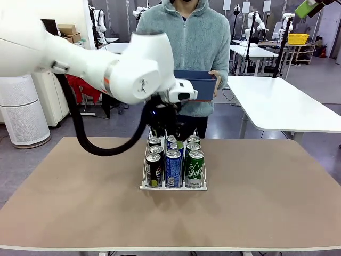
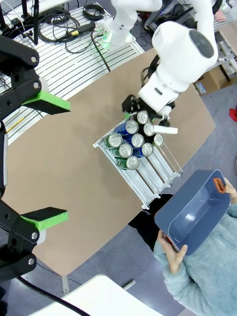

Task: Fill the beverage cans into the dispenser.
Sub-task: Place the picked Ionic drink in the line of the Automatic Can Dispenser with the same cans.

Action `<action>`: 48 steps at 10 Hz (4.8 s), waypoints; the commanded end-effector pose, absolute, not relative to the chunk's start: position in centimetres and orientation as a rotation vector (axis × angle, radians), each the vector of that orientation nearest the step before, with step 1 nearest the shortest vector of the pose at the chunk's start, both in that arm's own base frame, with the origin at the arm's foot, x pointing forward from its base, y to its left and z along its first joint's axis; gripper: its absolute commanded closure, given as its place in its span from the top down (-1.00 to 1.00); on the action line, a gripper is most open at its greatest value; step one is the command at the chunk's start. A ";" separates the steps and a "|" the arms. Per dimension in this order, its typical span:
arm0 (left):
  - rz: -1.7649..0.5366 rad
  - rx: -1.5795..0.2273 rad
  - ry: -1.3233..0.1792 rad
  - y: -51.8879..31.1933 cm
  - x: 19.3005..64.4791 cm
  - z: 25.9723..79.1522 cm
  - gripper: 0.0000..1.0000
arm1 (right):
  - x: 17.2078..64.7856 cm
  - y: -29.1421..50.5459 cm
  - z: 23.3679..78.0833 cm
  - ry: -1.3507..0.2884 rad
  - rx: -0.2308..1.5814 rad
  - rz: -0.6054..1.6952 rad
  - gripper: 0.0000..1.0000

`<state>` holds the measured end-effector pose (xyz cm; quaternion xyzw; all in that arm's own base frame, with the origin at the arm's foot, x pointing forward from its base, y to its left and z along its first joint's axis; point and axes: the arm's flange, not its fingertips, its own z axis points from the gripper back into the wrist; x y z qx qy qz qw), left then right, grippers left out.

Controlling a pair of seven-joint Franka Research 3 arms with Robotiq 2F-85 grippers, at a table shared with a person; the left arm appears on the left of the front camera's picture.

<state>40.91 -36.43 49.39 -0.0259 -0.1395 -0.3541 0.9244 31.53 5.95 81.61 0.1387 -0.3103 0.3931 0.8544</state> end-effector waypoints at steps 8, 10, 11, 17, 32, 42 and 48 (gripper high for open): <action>-0.743 -0.101 -0.418 -21.5 35.4 68.6 1.00 | 31.3 6.0 81.3 -0.649 0.299 0.836 1.00; -0.723 -0.132 -0.459 -19.7 34.3 71.0 1.00 | 31.3 6.0 81.3 -0.649 0.299 0.836 1.00; -0.711 -0.141 -0.461 -19.0 34.1 71.7 1.00 | 31.3 6.0 81.3 -0.649 0.299 0.836 1.00; -0.686 -0.109 -0.480 -19.0 33.8 72.3 1.00 | 31.3 6.0 81.3 -0.649 0.299 0.836 1.00; -0.713 -0.012 -0.646 -17.5 31.1 82.4 1.00 | 31.3 6.0 81.3 -0.649 0.299 0.836 1.00; -0.728 -0.002 -0.705 -17.9 30.3 84.3 1.00 | 31.3 6.0 81.3 -0.649 0.299 0.836 1.00; -0.728 -0.002 -0.705 -17.9 30.3 84.3 1.00 | 31.3 6.0 81.3 -0.649 0.299 0.836 1.00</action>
